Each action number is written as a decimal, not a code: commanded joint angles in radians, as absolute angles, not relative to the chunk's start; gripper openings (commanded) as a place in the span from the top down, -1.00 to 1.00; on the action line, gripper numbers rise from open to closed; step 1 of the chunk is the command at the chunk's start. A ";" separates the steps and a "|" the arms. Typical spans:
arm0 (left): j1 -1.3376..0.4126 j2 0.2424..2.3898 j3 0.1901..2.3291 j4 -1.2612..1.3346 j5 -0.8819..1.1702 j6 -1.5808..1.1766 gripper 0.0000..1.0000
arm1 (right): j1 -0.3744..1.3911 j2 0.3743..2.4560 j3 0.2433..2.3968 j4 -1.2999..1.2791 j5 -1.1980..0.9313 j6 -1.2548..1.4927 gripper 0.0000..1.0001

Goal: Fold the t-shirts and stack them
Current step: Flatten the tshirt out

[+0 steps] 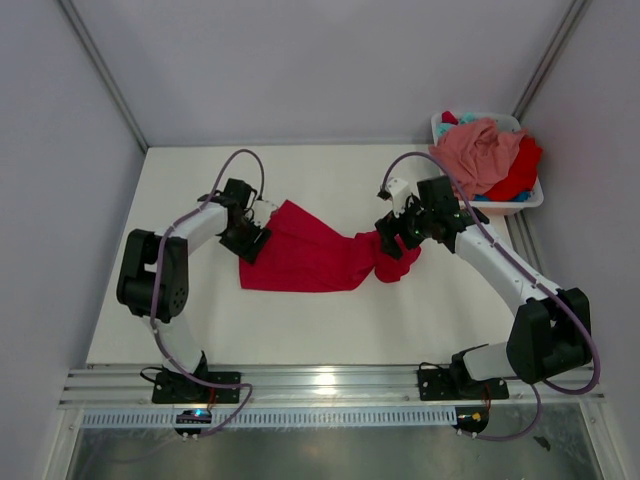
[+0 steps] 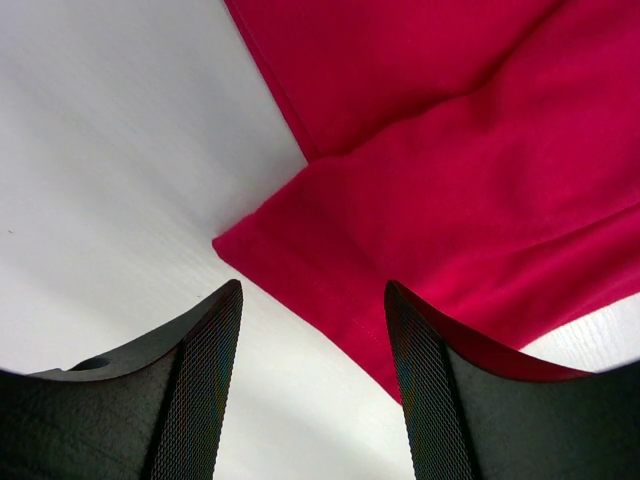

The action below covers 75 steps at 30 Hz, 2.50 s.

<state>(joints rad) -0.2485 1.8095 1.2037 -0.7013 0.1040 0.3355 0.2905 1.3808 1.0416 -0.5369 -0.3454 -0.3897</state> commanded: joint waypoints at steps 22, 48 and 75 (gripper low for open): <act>-0.249 1.899 1.278 -0.608 0.046 0.325 -0.20 | 0.290 1.351 1.032 -0.512 -0.344 -0.388 -0.65; -0.247 1.950 1.324 -0.624 0.051 0.325 -0.18 | 0.290 1.348 1.032 -0.522 -0.353 -0.393 -0.65; -0.249 1.916 1.401 -0.672 0.051 0.305 1.00 | 0.304 1.465 1.100 -0.495 -0.322 -0.442 -0.92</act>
